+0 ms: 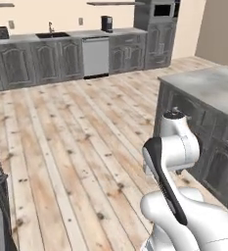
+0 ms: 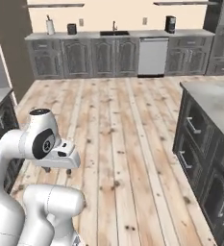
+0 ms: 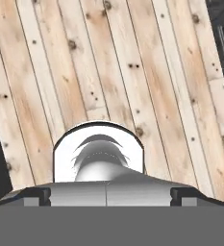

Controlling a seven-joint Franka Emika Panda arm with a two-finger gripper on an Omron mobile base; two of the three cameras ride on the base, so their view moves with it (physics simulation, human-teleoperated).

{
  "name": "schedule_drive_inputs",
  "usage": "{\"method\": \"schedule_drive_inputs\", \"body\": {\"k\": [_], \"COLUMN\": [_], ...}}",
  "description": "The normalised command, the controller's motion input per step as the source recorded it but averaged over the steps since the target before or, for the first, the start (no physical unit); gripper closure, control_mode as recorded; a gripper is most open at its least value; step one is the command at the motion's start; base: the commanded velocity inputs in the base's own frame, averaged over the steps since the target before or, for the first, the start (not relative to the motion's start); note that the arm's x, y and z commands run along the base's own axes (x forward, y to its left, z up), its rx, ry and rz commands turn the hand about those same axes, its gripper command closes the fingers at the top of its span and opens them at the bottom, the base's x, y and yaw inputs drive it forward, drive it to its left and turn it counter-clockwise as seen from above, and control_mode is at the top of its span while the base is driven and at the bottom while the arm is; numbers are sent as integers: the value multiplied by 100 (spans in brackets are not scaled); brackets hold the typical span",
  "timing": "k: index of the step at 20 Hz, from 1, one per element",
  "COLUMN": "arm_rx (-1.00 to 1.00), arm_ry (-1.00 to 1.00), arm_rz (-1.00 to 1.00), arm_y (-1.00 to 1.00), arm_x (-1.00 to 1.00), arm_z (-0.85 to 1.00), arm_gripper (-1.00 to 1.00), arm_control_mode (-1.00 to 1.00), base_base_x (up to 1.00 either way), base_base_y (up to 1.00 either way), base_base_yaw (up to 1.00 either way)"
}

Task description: Place one of the steaks on the plate and the other in the bowl. Then place the bowl in the fridge.

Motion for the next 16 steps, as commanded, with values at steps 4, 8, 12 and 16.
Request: {"method": "schedule_drive_inputs", "body": {"k": [4,8,12,16], "arm_rx": [0,0,0,0], "arm_ry": [0,0,0,0], "arm_rz": [0,0,0,0], "arm_y": [0,0,0,0], "arm_x": [0,0,0,0], "arm_z": [0,0,0,0], "arm_gripper": [-100,-100,-100,-100], "arm_control_mode": [100,100,100,100], "base_base_x": [0,1,0,0], "base_base_y": [-65,-52,-33,-21], "base_base_yaw": [-83,-85,-91,-95]}}
